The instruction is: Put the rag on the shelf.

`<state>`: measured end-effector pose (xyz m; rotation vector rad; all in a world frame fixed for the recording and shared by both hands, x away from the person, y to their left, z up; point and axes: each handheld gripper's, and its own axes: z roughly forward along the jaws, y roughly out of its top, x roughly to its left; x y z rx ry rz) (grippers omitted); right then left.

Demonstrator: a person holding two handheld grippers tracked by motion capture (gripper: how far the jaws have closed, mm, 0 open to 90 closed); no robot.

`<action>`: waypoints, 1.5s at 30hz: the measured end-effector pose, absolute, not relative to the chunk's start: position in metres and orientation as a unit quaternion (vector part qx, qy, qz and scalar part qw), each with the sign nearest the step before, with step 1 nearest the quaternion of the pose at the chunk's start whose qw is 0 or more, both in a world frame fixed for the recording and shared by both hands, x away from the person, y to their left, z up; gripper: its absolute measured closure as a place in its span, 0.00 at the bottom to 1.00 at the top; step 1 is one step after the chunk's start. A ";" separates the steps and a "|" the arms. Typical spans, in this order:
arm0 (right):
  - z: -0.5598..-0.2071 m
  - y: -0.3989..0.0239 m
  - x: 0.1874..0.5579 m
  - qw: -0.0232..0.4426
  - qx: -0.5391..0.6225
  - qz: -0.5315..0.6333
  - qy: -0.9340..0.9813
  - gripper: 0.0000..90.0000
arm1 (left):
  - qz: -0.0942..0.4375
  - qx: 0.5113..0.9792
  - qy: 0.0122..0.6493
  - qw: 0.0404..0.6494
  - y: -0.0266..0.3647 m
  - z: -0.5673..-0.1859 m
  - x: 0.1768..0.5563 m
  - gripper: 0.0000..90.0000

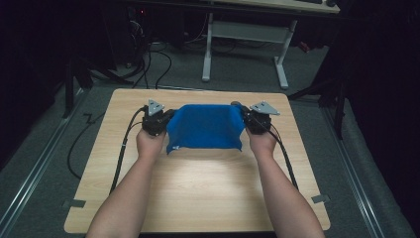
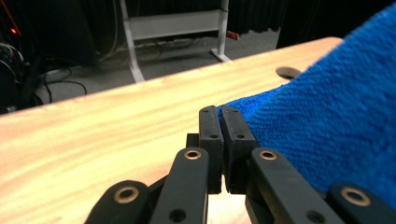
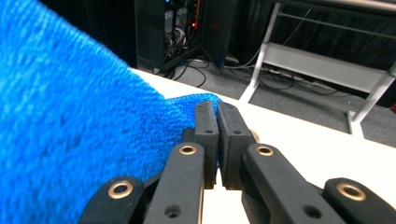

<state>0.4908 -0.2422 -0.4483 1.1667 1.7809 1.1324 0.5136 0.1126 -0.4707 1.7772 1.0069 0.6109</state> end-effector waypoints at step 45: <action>-0.486 -0.255 0.479 0.325 0.475 0.417 0.703 0.81 | 0.207 0.734 0.435 0.479 0.131 -0.507 0.495 0.77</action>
